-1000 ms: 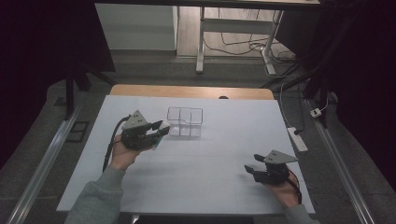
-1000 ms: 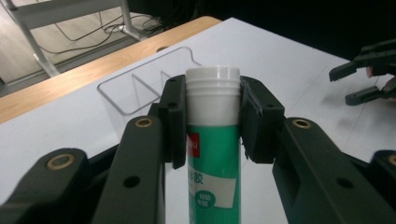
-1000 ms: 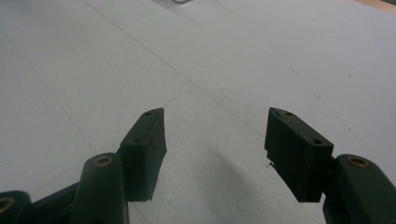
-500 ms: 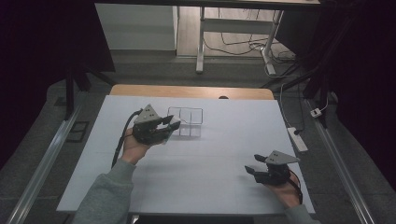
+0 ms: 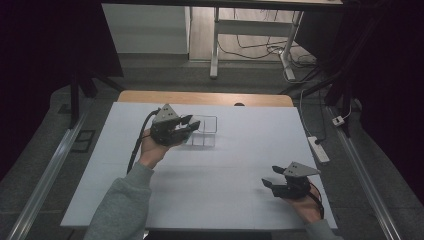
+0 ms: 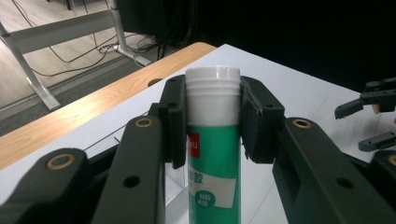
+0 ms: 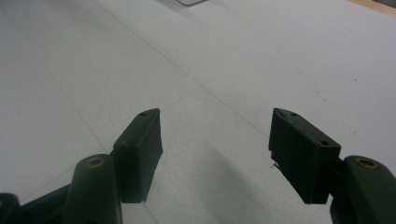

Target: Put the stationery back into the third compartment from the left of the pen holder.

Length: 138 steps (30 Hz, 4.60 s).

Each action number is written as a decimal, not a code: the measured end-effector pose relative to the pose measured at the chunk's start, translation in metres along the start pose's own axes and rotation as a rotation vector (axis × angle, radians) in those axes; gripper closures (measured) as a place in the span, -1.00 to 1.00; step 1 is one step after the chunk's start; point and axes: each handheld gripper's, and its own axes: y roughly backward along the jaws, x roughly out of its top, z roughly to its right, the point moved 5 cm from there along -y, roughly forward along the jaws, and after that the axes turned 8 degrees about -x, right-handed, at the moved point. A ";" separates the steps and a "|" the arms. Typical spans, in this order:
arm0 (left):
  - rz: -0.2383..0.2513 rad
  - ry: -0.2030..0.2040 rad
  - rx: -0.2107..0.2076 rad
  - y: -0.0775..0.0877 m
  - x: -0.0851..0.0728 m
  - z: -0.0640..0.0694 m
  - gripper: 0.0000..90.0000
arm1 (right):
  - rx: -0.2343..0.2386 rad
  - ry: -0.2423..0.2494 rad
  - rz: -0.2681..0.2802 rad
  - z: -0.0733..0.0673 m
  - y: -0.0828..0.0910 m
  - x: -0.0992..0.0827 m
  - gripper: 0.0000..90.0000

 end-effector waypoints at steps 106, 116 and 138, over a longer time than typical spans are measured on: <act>-0.163 -0.016 -0.004 -0.089 0.003 -0.039 -0.20 | -0.011 0.028 -0.033 0.000 -0.003 -0.004 -0.23; -0.175 -0.028 0.018 -0.054 -0.013 -0.034 -0.21 | -0.010 0.029 -0.029 -0.001 -0.003 -0.004 -0.23; -0.183 -0.027 0.062 0.030 -0.072 -0.003 -0.21 | -0.027 0.029 -0.025 0.001 0.002 -0.004 -0.23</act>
